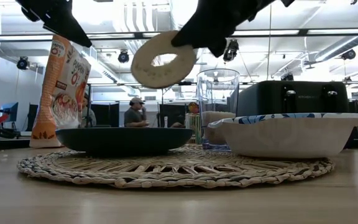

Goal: Arrange a breakfast setting
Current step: Put the bagel on the blue plate, then put the apple on the brown placemat to the top right of the blue plate

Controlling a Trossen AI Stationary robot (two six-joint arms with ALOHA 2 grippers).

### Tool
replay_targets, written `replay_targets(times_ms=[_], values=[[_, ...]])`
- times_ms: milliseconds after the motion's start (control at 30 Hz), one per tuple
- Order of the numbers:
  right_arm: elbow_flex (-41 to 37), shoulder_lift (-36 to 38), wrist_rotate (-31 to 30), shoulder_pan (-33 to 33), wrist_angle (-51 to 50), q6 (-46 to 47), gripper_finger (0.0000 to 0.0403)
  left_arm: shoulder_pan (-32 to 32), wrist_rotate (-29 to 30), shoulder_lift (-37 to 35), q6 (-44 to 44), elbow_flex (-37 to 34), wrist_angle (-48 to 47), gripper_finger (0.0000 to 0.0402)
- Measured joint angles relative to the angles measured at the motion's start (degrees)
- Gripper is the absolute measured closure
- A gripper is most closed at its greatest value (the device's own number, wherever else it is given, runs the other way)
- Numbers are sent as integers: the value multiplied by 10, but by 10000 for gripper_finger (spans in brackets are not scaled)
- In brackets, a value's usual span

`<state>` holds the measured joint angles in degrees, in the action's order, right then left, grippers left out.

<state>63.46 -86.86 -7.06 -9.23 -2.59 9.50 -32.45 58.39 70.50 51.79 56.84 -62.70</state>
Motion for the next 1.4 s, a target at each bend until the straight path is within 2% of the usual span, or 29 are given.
replay_targets(times_ms=[300, 533, 1000, 1167, 1400], values=[[0, -41, 0, -6, 67, -28, 360, 0, -7, 0, 0, 0, 3, 159], [0, -44, 1, -7, 76, -28, 357, 0, -8, 0, 0, 0, 4, 159], [4, -44, 2, -7, 68, -35, 270, 0, -9, 1, 0, 0, 6, 159], [55, -40, 2, -11, -21, -33, 268, 0, -9, 1, 0, 0, 6, 159], [167, -35, -5, -26, -299, 71, 275, 0, -9, 1, 0, 0, -2, 159]])
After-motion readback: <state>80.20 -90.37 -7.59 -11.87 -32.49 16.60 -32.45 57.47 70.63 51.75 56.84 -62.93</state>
